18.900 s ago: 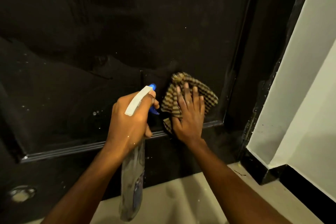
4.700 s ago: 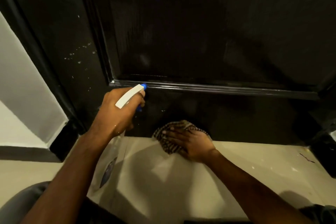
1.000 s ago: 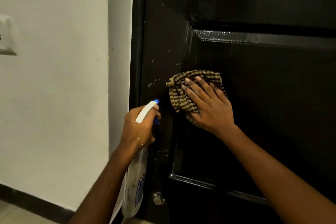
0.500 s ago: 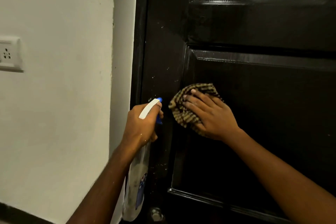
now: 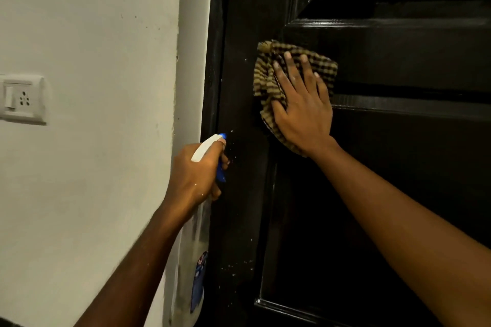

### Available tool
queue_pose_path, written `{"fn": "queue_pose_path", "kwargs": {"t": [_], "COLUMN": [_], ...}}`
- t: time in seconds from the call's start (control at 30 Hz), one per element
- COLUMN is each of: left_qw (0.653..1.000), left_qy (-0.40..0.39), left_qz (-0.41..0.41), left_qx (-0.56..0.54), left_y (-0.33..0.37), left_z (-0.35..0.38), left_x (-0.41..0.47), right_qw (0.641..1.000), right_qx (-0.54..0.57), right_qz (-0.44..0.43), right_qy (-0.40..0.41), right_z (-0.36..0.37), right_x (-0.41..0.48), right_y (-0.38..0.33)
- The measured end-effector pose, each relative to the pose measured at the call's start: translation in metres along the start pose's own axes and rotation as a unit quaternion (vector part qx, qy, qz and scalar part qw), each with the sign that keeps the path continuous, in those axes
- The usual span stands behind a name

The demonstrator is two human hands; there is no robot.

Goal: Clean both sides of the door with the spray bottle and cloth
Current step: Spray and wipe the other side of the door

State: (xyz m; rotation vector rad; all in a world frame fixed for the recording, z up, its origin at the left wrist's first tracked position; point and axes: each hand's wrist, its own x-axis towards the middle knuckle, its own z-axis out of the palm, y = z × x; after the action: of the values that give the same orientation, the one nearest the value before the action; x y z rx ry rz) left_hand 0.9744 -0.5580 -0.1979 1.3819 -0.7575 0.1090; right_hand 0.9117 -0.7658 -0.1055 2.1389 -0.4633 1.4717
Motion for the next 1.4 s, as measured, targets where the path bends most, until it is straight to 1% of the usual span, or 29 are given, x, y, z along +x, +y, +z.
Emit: {"fn": "queue_pose_path", "kwargs": {"t": [0.1, 0.17, 0.27, 0.37, 0.47, 0.53, 0.67, 0.77, 0.83, 0.93, 1.0, 1.1, 1.13, 1.17, 1.2, 1.23, 1.3, 1.33, 1.4], "left_qw": [1.000, 0.999, 0.998, 0.997, 0.998, 0.997, 0.998, 0.998, 0.999, 0.998, 0.998, 0.998, 0.998, 0.999, 0.999, 0.999, 0.999, 0.999, 0.999], "left_qy": [0.026, 0.042, 0.058, 0.064, 0.063, 0.060, 0.054, 0.050, 0.048, 0.047, 0.050, 0.050, 0.046, 0.042, 0.038, 0.035, 0.032, 0.031, 0.027], "left_qz": [0.002, 0.019, 0.027, 0.025, 0.026, 0.033, 0.031, 0.020, 0.020, 0.029, 0.032, 0.033, 0.032, 0.030, 0.028, 0.027, 0.022, 0.018, 0.016], "left_qx": [0.004, 0.021, 0.023, 0.023, 0.016, 0.019, 0.006, -0.017, -0.014, -0.001, 0.006, 0.011, 0.006, 0.002, 0.002, 0.001, -0.010, -0.021, -0.040], "left_y": [0.000, -0.001, -0.002, -0.004, -0.006, -0.007, -0.009, -0.010, -0.011, -0.011, -0.011, -0.010, -0.009, -0.008, -0.007, -0.005, -0.001, 0.001, 0.003], "left_z": [-0.015, -0.024, -0.035, -0.041, -0.044, -0.047, -0.050, -0.051, -0.052, -0.054, -0.055, -0.049, -0.046, -0.042, -0.037, -0.033, -0.024, -0.020, -0.015], "left_x": [-0.001, 0.000, 0.002, 0.005, 0.007, 0.008, 0.008, 0.009, 0.008, 0.005, 0.004, 0.002, 0.001, 0.000, -0.002, -0.003, -0.006, -0.007, -0.009], "right_qw": [0.999, 0.998, 0.987, 0.966, 0.951, 0.956, 0.986, 0.994, 0.995, 0.992, 0.982, 0.954, 0.949, 0.950, 0.958, 0.969, 0.988, 0.993, 0.996], "right_qx": [-0.024, -0.038, -0.052, -0.067, -0.075, -0.074, -0.051, -0.046, -0.055, -0.053, -0.071, -0.098, -0.100, -0.098, -0.095, -0.090, -0.075, -0.069, -0.054], "right_qz": [-0.031, -0.057, -0.151, -0.248, -0.297, -0.282, -0.155, -0.099, -0.085, -0.116, -0.175, -0.284, -0.299, -0.296, -0.272, -0.231, -0.130, -0.090, -0.044], "right_qy": [-0.003, -0.007, -0.012, -0.040, -0.033, -0.012, 0.027, 0.003, 0.004, 0.016, 0.004, -0.020, -0.021, -0.015, -0.007, 0.004, 0.024, 0.031, 0.046], "right_z": [0.006, 0.015, 0.035, 0.048, 0.043, 0.036, 0.025, 0.024, 0.030, 0.042, 0.050, 0.053, 0.050, 0.045, 0.040, 0.034, 0.021, 0.018, 0.018], "right_x": [0.034, 0.040, 0.017, -0.022, -0.033, -0.021, 0.031, 0.055, 0.052, 0.021, -0.013, -0.060, -0.067, -0.067, -0.063, -0.058, -0.045, -0.043, -0.046], "right_y": [-0.023, -0.040, -0.057, -0.054, -0.037, -0.027, -0.033, -0.054, -0.068, -0.076, -0.073, -0.050, -0.038, -0.026, -0.014, -0.005, 0.007, 0.008, 0.006]}}
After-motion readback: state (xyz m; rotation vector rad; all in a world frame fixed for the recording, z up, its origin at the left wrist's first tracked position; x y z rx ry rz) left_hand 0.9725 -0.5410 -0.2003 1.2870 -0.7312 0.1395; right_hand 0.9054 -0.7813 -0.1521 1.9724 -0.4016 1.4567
